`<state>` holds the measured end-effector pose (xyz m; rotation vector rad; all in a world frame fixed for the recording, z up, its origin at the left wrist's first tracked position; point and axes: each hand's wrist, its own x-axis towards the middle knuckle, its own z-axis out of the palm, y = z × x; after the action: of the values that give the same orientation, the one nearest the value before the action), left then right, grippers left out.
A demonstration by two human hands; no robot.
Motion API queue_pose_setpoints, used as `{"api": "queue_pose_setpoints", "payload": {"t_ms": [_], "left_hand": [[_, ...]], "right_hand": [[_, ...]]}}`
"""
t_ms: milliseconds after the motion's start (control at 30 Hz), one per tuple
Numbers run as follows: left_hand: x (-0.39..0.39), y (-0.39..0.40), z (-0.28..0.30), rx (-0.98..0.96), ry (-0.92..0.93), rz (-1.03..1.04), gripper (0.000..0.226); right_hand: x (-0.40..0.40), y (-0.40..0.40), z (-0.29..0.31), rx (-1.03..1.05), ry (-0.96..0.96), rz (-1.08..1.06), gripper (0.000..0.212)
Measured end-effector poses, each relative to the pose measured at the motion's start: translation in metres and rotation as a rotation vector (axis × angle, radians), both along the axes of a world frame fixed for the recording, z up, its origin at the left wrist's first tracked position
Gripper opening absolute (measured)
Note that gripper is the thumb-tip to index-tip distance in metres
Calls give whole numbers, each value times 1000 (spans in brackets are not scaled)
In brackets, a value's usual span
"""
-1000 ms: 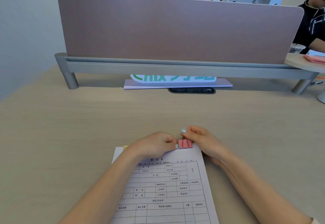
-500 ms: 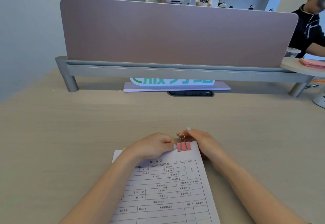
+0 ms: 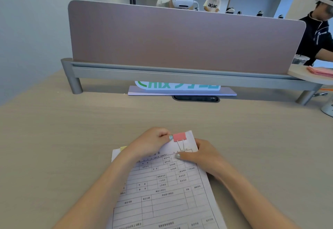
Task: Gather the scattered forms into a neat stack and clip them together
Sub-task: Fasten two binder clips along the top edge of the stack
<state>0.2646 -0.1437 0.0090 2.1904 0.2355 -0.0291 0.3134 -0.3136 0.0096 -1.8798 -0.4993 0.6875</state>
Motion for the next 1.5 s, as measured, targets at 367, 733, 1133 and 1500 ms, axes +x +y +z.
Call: {"api": "queue_pose_setpoints", "payload": {"t_ms": [367,733,1133,1500], "left_hand": [[-2,14,16,87,-86,107,27],[-8,56,15,187,-451,728,11],[0,-57,-7,-345,-169,356,75],[34,-130,-39,241,-336,174,50]], "right_hand": [[-6,-4,-2,26,110,55,18],[-20,-10,-11,86,-47,36,10],[78,-94,-6,229,-99,-471,7],[128,-156,-13,-32,-393,-570,15]]}}
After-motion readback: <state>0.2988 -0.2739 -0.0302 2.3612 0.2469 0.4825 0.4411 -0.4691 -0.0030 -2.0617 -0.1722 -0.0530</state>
